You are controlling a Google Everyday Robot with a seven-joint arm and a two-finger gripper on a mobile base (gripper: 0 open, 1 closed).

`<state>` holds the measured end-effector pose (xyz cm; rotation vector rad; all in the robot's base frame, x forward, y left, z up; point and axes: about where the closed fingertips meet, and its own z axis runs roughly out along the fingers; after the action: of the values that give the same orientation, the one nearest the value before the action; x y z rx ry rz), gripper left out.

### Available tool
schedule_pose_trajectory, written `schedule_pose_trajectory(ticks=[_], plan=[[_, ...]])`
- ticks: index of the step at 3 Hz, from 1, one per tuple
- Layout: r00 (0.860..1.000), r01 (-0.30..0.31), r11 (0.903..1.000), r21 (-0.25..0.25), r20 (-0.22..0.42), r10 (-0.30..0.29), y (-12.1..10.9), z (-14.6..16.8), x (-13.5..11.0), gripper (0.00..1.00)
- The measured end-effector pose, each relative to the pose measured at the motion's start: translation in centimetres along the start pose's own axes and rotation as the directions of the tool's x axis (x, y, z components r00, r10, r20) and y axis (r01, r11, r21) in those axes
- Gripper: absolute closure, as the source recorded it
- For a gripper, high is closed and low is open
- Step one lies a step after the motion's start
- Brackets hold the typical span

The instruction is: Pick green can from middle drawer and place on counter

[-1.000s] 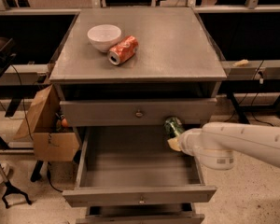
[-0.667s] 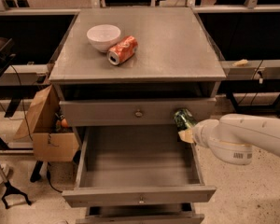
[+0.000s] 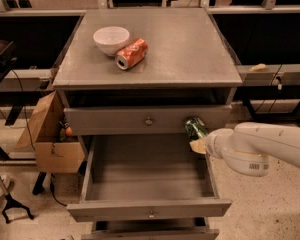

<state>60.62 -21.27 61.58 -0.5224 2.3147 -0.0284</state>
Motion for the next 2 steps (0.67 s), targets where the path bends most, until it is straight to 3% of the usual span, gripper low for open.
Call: schedule_pose_trajectory(ticks=[1, 2], plan=[[1.0, 0.0, 1.0, -0.001, 0.0, 0.0, 0.1, -0.1, 0.1, 1.0], [0.997, 0.03, 0.9986, -0.043, 0.066, -0.028, 0.3, -2.6, -1.4, 1.0]])
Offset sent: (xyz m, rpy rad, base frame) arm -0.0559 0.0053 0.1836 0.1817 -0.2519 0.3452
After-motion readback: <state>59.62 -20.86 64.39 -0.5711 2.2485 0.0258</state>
